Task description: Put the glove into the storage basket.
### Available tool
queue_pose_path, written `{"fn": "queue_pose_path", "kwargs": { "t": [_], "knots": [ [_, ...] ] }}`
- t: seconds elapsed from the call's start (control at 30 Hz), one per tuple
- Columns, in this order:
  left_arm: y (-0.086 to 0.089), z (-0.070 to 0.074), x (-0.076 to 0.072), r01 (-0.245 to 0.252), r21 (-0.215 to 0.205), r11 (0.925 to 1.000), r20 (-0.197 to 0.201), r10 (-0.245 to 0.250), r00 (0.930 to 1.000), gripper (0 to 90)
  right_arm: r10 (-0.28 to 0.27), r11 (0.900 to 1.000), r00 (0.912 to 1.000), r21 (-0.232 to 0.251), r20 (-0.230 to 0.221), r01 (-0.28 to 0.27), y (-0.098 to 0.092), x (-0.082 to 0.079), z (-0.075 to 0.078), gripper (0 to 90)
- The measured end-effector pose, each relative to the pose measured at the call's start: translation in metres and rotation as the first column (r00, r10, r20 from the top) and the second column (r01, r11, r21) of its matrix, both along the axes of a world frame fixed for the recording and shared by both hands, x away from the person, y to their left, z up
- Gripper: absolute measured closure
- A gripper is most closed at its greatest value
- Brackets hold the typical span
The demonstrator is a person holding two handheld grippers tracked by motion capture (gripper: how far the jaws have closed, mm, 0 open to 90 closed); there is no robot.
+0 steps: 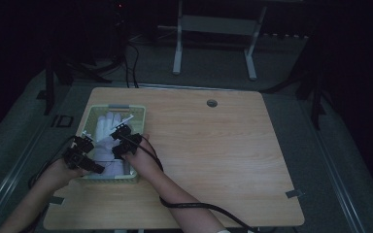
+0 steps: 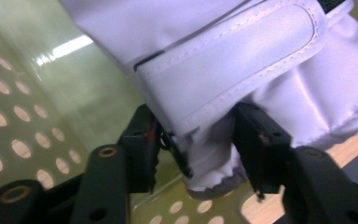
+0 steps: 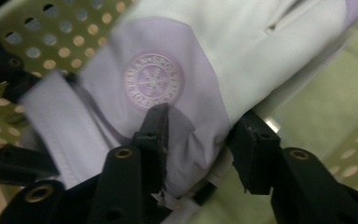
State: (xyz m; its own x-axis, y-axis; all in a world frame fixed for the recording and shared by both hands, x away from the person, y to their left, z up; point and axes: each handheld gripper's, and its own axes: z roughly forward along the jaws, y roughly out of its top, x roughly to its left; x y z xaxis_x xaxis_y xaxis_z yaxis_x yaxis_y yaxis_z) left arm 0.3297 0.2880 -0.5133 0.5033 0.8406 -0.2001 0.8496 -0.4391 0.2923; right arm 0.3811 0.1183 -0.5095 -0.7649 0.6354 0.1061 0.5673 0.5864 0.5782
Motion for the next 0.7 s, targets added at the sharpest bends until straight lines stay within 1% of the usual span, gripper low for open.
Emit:
{"fn": "queue_pose_path", "kwargs": {
  "t": [0.03, 0.07, 0.1, 0.13, 0.2, 0.23, 0.27, 0.3, 0.33, 0.37, 0.4, 0.43, 0.47, 0.5, 0.53, 0.57, 0.6, 0.63, 0.67, 0.7],
  "knots": [
    [0.0, 0.001, 0.0, -0.004, 0.007, 1.0, 0.011, 0.004, 0.9999, 48.9, -0.003, 1.0, 1.0, 0.007, 0.003, 0.003, -0.002, 0.0, 0.002, 57.1],
    [0.0, 0.003, -0.001, -0.02, 0.014, 0.9997, 0.033, 0.019, 0.9993, 46.8, -0.001, 1.0, 1.0, 0.013, 0.0, 0.001, -0.003, 0.001, 0.003, 56.3],
    [0.001, 0.003, -0.001, -0.028, 0.011, 0.9995, 0.042, 0.028, 0.9987, 43.3, 0.0, 1.0, 1.0, 0.016, 0.0, 0.0, -0.006, 0.001, 0.006, 56.3],
    [0.001, 0.006, -0.002, -0.046, -0.005, 0.9989, 0.063, 0.047, 0.9969, 42.3, 0.004, 1.0, 1.0, 0.016, 0.004, -0.004, -0.007, 0.002, 0.007, 56.3],
    [0.001, 0.009, -0.005, -0.047, -0.013, 0.9988, 0.087, 0.048, 0.995, 41.8, 0.004, 0.999, 1.0, 0.033, -0.001, -0.004, -0.012, 0.004, 0.011, 53.2],
    [0.001, 0.011, -0.006, -0.047, -0.02, 0.9987, 0.101, 0.049, 0.9937, 38.4, 0.004, 0.999, 1.0, 0.047, 0.002, -0.004, -0.015, 0.004, 0.014, 53.0],
    [0.001, 0.014, -0.007, -0.049, -0.039, 0.998, 0.116, 0.053, 0.9918, 38.1, 0.006, 0.998, 1.0, 0.055, 0.004, -0.006, -0.017, 0.004, 0.016, 51.4],
    [0.001, 0.016, -0.008, -0.045, -0.046, 0.9979, 0.123, 0.05, 0.9912, 35.9, 0.013, 0.997, 0.9998, 0.073, 0.011, -0.014, -0.02, 0.004, 0.02, 47.5],
    [0.001, 0.019, -0.01, -0.036, -0.068, 0.997, 0.146, 0.046, 0.9883, 31.3, 0.016, 0.997, 0.9997, 0.081, 0.018, -0.018, -0.021, 0.004, 0.021, 46.3],
    [0.001, 0.021, -0.011, -0.047, -0.09, 0.9949, 0.158, 0.061, 0.9856, 29.1, 0.025, 0.995, 0.9992, 0.092, 0.03, -0.028, -0.024, 0.004, 0.025, 44.6],
    [0.001, 0.025, -0.012, -0.054, -0.115, 0.9919, 0.196, 0.076, 0.9777, 29.0, 0.027, 0.994, 0.9991, 0.103, 0.032, -0.03, -0.026, 0.003, 0.027, 43.1],
    [0.001, 0.026, -0.013, -0.06, -0.129, 0.9899, 0.216, 0.087, 0.9726, 25.9, 0.03, 0.992, 0.9988, 0.121, 0.039, -0.035, -0.03, 0.003, 0.031, 41.6],
    [-0.001, 0.028, -0.014, -0.067, -0.146, 0.987, 0.242, 0.102, 0.965, 23.3, 0.032, 0.991, 0.9986, 0.125, 0.042, -0.037, -0.032, 0.003, 0.033, 40.7],
    [-0.003, 0.029, -0.015, -0.07, -0.158, 0.985, 0.268, 0.111, 0.9569, 17.8, 0.035, 0.99, 0.9978, 0.138, 0.055, -0.043, -0.035, 0.002, 0.036, 36.5],
    [-0.005, 0.03, -0.016, -0.064, -0.164, 0.9844, 0.285, 0.109, 0.9523, 15.0, 0.044, 0.986, 0.9962, 0.156, 0.075, -0.055, -0.038, 0.001, 0.038, 34.4],
    [-0.006, 0.031, -0.017, -0.057, -0.173, 0.9832, 0.297, 0.107, 0.9489, 13.1, 0.055, 0.985, 0.9958, 0.157, 0.073, -0.066, -0.04, 0.001, 0.041, 29.0],
    [-0.009, 0.032, -0.018, -0.05, -0.201, 0.9784, 0.305, 0.111, 0.9458, 10.6, 0.075, 0.986, 0.9953, 0.145, 0.062, -0.083, -0.042, 0.001, 0.042, 24.7],
    [-0.011, 0.032, -0.018, -0.048, -0.21, 0.9766, 0.301, 0.111, 0.9471, 0.7, 0.082, 0.983, 0.9946, 0.159, 0.063, -0.091, -0.045, 0.001, 0.044, 23.1],
    [-0.014, 0.033, -0.019, -0.052, -0.214, 0.9756, 0.304, 0.117, 0.9455, 0.0, 0.083, 0.982, 0.9944, 0.166, 0.065, -0.093, -0.047, 0.001, 0.045, 22.5],
    [-0.015, 0.034, -0.02, -0.051, -0.215, 0.9754, 0.319, 0.119, 0.9401, 0.0, 0.083, 0.98, 0.9938, 0.173, 0.075, -0.095, -0.052, 0.001, 0.048, 20.1]
  ]
}}
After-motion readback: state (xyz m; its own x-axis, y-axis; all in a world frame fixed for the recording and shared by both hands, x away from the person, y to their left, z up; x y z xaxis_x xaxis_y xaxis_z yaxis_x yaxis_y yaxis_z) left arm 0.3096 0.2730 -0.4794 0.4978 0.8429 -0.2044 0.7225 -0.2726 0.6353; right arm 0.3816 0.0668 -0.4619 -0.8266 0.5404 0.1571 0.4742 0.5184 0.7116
